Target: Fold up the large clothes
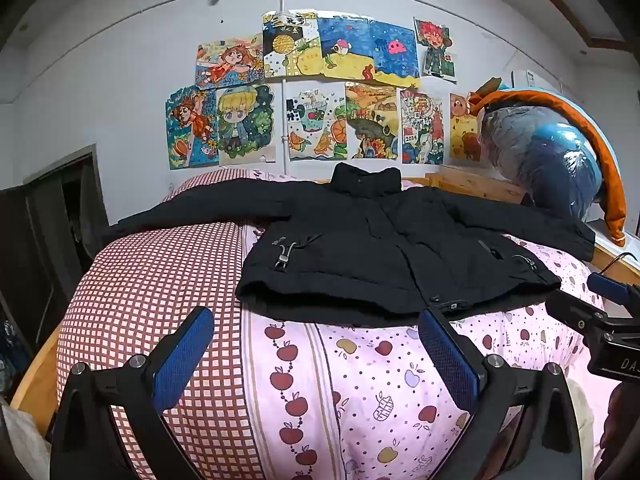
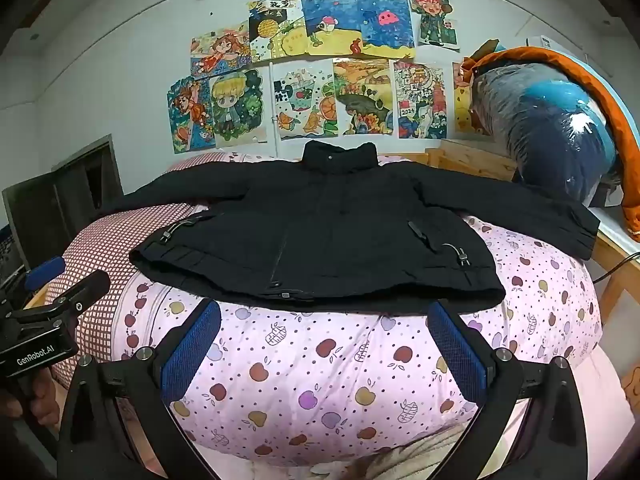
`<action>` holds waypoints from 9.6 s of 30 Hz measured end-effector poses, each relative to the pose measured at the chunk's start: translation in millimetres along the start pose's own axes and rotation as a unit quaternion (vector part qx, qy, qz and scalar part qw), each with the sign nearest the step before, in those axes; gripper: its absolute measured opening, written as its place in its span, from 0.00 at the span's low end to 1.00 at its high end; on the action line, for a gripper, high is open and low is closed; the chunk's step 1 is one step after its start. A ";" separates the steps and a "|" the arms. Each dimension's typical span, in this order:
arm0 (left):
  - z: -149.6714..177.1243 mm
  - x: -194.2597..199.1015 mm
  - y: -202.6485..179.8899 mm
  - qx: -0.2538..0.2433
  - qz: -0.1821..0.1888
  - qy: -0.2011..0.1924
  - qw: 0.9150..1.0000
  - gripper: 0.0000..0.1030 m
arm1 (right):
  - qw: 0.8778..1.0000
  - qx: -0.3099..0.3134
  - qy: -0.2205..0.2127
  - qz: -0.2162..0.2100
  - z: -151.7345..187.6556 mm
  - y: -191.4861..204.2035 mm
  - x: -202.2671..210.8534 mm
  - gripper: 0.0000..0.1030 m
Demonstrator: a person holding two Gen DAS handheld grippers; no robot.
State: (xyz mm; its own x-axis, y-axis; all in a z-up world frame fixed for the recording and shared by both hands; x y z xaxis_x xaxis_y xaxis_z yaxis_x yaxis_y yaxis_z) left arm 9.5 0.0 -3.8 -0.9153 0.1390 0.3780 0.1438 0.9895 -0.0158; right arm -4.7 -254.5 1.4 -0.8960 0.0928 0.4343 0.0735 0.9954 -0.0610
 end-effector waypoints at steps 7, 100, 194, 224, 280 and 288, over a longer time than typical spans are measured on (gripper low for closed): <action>0.2 -0.1 -0.2 0.001 0.001 0.001 1.000 1.00 | 1.000 -0.006 0.001 -0.001 -1.0 -1.9 0.7 0.99; 15.2 -12.1 -21.8 -0.006 -0.003 0.020 1.000 1.00 | 0.998 -0.029 0.050 -0.006 18.7 -16.5 -31.7 0.99; -127.6 -519.1 -217.6 -0.084 0.094 0.256 0.958 1.00 | 0.848 -0.484 -0.009 0.218 -13.0 -330.7 -280.9 0.90; -255.0 -396.8 -59.3 -0.011 0.093 0.284 0.954 1.00 | 0.982 -0.122 -0.126 0.074 -236.6 -152.9 -279.5 0.08; -156.4 -530.3 55.2 0.104 0.317 0.219 0.917 0.08 | 0.991 0.077 0.101 0.051 -176.7 -44.4 -403.9 0.55; -161.1 -520.1 86.1 0.045 0.188 0.243 0.951 0.08 | 0.987 0.092 0.118 0.064 -184.5 -44.3 -456.2 0.55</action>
State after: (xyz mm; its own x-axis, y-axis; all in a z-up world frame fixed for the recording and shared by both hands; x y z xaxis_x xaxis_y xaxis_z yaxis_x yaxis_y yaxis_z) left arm 558.5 6.5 -52.6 -0.5203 0.4706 0.7126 0.3737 0.8758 -0.3054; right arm 481.5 -336.7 -28.2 -0.7564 0.2415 0.6079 0.0796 0.9564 -0.2809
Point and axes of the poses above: each gripper's, at about its wrist camera, not at the fingertips, and x roughly against the way its jaws point, y to its left, z to its underside, the point moved 1 cm from there along -x, roughly the way its jaws point, and after that the axes turned 8 degrees about z, right-handed, at the moved point
